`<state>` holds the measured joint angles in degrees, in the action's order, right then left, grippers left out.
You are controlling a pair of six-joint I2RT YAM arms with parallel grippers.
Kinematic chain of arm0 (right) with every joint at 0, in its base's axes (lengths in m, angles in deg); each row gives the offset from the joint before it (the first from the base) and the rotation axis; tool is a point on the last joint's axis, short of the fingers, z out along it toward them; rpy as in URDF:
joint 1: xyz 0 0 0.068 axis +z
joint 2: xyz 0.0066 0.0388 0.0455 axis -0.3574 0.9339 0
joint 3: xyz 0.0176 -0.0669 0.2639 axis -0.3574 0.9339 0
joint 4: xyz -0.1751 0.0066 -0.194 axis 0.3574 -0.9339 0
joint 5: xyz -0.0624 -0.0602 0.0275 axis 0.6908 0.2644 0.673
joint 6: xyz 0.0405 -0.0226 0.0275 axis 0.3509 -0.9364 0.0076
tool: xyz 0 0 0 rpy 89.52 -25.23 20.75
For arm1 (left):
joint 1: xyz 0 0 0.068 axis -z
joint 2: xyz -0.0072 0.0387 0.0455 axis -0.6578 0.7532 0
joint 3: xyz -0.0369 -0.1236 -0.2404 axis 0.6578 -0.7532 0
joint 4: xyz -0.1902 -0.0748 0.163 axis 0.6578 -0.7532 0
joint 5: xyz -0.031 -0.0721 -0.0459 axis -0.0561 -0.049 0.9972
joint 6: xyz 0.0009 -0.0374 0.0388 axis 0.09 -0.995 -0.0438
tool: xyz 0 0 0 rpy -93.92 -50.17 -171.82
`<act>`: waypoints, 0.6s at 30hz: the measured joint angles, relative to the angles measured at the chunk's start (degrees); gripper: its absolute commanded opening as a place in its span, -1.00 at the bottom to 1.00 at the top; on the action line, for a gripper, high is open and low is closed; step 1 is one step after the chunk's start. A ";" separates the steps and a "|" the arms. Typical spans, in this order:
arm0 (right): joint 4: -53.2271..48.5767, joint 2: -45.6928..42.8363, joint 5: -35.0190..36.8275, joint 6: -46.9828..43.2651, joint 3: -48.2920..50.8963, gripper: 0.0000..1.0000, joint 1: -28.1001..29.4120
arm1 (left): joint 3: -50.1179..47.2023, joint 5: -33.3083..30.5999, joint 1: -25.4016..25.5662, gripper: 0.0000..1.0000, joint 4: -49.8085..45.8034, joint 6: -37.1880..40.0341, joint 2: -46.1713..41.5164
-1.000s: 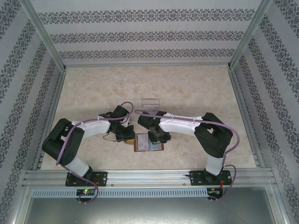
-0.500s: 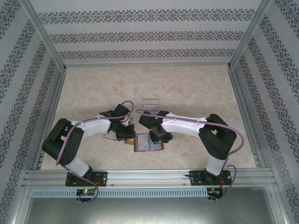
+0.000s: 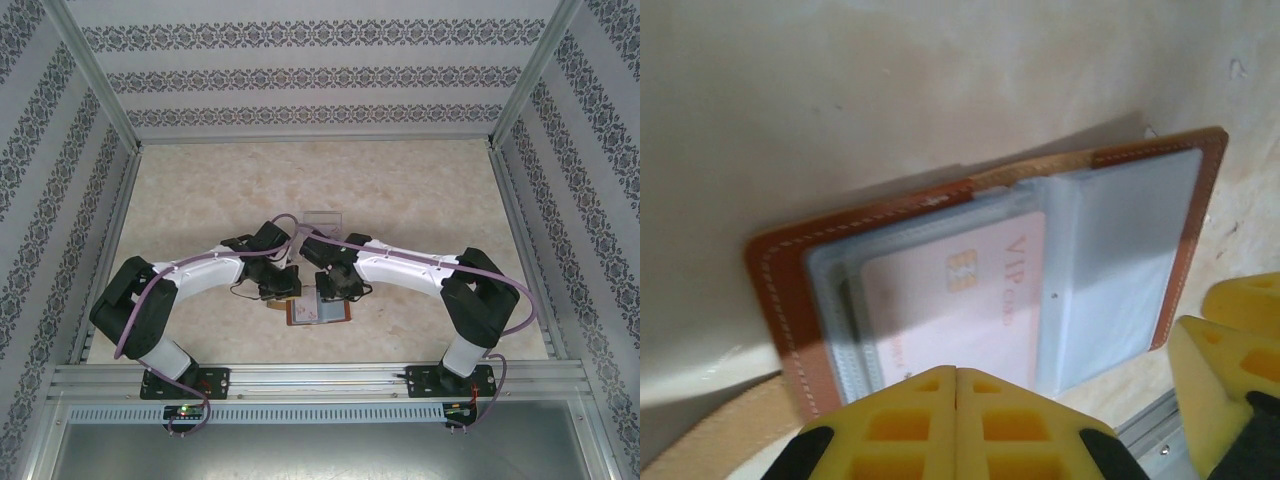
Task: Take the credit cards out of the card holder
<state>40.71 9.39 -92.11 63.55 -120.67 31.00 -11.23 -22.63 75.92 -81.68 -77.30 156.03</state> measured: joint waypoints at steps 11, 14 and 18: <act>10.08 0.57 -9.03 1.75 3.17 -0.61 -0.85 | -0.04 -0.02 0.42 -0.91 0.15 -0.02 3.39; 11.82 1.33 -10.32 1.99 3.21 -0.63 -0.85 | -0.26 -0.02 0.42 -0.91 0.35 -0.04 3.50; 13.25 1.95 -11.10 2.45 3.48 -0.63 -0.85 | -0.63 -0.02 0.42 -0.91 0.68 -0.04 3.50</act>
<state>53.96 11.33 -103.21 65.99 -117.20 30.15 -11.86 -22.65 76.33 -81.00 -77.35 159.53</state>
